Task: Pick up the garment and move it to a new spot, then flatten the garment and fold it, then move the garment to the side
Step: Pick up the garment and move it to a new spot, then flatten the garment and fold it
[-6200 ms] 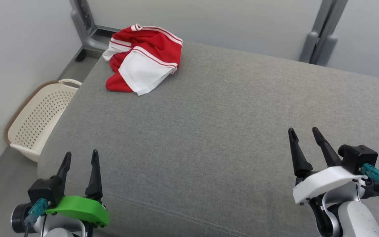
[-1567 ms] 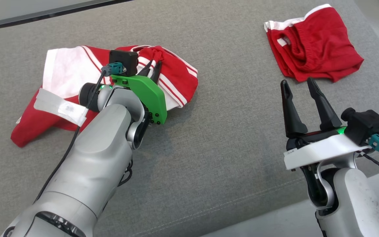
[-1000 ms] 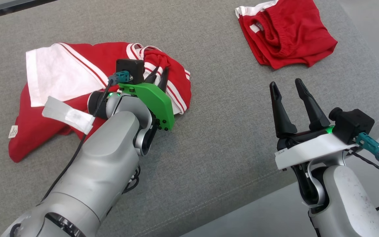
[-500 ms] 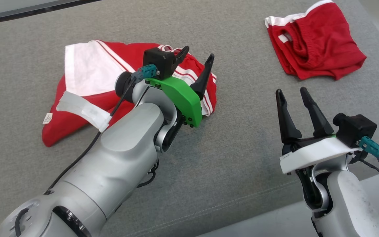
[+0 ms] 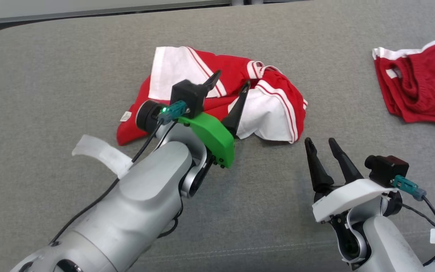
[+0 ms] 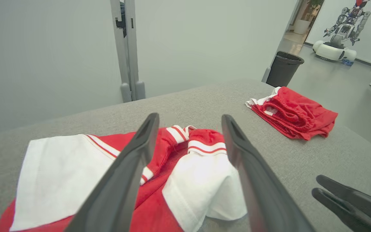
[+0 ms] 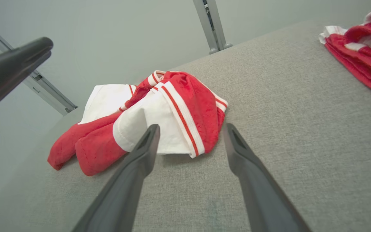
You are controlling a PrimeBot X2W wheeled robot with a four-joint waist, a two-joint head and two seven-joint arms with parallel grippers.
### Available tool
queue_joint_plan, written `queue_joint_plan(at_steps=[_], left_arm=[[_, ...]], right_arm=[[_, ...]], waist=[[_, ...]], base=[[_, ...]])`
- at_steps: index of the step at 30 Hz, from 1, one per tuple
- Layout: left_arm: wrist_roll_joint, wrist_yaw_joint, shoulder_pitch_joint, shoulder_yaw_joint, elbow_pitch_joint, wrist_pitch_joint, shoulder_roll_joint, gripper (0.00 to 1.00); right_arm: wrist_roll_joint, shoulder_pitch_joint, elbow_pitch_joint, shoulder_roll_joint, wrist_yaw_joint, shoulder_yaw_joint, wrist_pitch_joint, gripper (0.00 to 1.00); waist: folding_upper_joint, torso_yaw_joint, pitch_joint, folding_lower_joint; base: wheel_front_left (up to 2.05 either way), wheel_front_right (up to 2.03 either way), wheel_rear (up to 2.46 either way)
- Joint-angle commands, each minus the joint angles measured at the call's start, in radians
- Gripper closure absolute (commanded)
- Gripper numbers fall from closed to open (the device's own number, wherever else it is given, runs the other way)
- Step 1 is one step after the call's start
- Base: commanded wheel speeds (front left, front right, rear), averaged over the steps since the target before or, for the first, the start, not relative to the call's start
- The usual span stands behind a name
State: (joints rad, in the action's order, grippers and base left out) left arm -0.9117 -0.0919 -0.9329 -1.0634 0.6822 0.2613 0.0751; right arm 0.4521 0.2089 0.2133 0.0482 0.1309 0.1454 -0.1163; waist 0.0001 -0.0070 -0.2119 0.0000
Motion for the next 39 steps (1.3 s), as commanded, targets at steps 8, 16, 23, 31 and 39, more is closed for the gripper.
queue_joint_plan(at_steps=[8,16,23,31,39], left_arm=[[0.062,-0.024,0.187,0.115,-0.081,0.003,0.072,0.00],[0.127,-0.048,0.345,0.243,-0.212,0.003,0.095,0.00],[0.173,-0.058,0.430,0.307,-0.296,0.004,0.099,0.00],[0.204,-0.065,0.500,0.362,-0.343,0.004,0.111,0.00],[0.224,-0.066,0.531,0.397,-0.354,0.004,0.119,0.00]], right_arm=[[0.100,0.042,0.145,0.004,0.000,0.049,-0.024,0.00],[0.239,0.114,0.307,0.005,0.000,0.077,-0.065,0.00],[0.294,0.173,0.394,0.004,0.000,0.076,-0.120,0.00],[0.307,0.212,0.416,0.004,0.000,0.028,-0.148,0.23],[0.269,0.180,0.340,0.004,0.000,-0.022,-0.150,1.00]], waist=[[-0.0001,0.139,0.032,0.0000],[-0.0001,0.192,0.016,0.0000],[-0.0001,0.218,0.006,0.0000],[-0.0001,0.212,0.010,0.0000],[-0.0001,0.183,0.014,0.0000]], base=[[0.00,0.00,0.00],[0.00,0.00,0.00],[0.00,0.00,0.00],[0.00,0.00,0.00],[0.00,0.00,0.00]])
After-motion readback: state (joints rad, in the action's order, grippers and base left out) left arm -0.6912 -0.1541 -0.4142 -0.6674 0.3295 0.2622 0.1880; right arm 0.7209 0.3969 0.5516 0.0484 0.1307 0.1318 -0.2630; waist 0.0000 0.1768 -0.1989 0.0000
